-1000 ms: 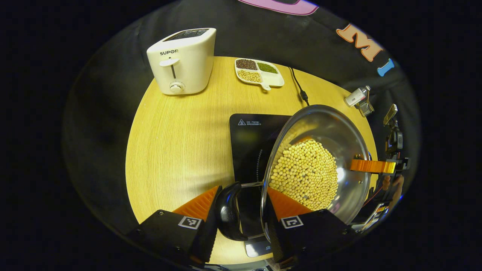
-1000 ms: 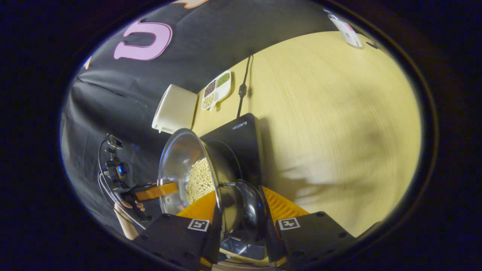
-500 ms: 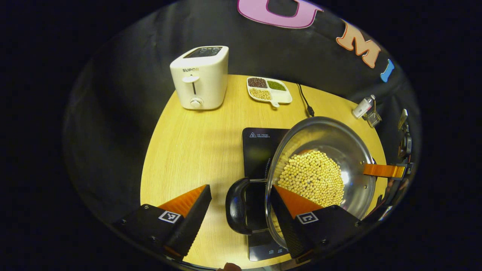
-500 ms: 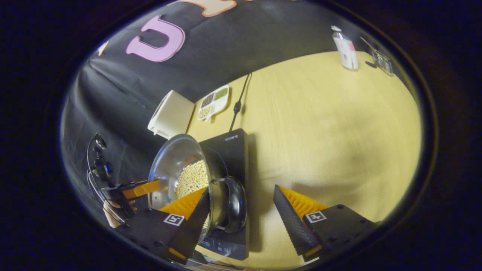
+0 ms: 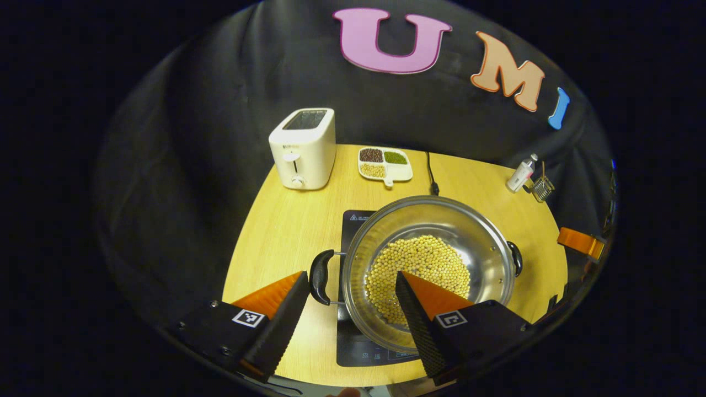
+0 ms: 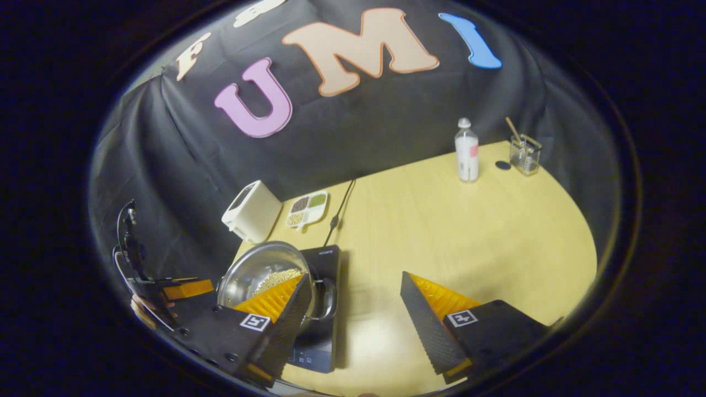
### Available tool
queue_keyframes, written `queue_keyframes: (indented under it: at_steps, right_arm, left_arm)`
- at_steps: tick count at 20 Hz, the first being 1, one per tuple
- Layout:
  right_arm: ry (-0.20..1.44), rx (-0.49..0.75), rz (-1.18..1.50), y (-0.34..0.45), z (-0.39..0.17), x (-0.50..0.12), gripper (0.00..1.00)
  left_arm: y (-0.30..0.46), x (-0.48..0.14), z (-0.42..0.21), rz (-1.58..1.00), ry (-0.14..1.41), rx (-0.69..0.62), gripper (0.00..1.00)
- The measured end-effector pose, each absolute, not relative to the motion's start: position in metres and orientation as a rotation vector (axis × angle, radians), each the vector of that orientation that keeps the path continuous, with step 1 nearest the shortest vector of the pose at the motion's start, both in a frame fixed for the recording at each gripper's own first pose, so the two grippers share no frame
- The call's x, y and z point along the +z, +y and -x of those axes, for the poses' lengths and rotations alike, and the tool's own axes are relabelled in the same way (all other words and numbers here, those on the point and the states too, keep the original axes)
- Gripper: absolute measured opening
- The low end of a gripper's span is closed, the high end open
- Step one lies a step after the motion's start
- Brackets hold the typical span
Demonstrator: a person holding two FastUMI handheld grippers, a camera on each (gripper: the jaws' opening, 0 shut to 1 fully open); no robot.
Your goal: First push the handle of the pot to place it horizontally, then grasp the pot with both hands and set it on the induction cooktop.
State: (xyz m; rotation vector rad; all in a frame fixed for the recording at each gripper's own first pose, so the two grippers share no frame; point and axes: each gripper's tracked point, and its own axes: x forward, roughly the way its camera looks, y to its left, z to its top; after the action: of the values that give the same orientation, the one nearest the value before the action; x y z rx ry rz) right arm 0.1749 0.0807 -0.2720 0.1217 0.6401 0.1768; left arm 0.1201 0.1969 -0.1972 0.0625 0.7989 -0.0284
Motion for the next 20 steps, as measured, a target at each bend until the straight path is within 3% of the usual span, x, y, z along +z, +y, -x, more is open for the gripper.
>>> queue_keyframes:
  at_steps: [6, 7, 10, 11, 12, 13, 14, 15, 20]
  right_arm:
    - [0.523, 0.202, -0.073, 0.021, -0.14, -0.206, 0.99]
    - [0.507, 0.203, -0.072, 0.009, -0.134, -0.197, 0.92]
    - [0.436, 0.201, -0.058, -0.036, -0.118, -0.159, 0.99]
    - [0.401, 0.197, -0.043, -0.051, -0.112, -0.146, 0.99]
    - [0.37, 0.198, -0.027, -0.065, -0.105, -0.132, 0.92]
    - [0.341, 0.201, -0.01, -0.076, -0.097, -0.118, 0.92]
    - [0.316, 0.204, 0.004, -0.087, -0.089, -0.104, 0.99]
    - [0.289, 0.204, 0.011, -0.098, -0.083, -0.093, 0.92]
    - [0.176, 0.198, 0.03, -0.141, -0.054, -0.032, 0.92]
  left_arm:
    - [0.103, -0.13, -0.079, -0.086, 0.653, -0.006, 0.96]
    - [0.074, -0.124, -0.069, -0.067, 0.634, -0.017, 0.96]
    - [0.014, -0.101, -0.045, -0.028, 0.56, -0.003, 0.96]
    - [-0.004, -0.09, -0.039, -0.032, 0.52, 0.0, 0.96]
    - [-0.024, -0.077, -0.034, -0.039, 0.477, -0.004, 0.96]
    - [-0.042, -0.067, -0.029, -0.051, 0.436, -0.009, 0.95]
    - [-0.056, -0.057, -0.024, -0.069, 0.388, -0.007, 0.95]
    - [-0.069, -0.042, -0.021, -0.088, 0.329, -0.001, 0.95]
    - [-0.132, 0.002, -0.006, -0.145, 0.114, -0.027, 0.92]
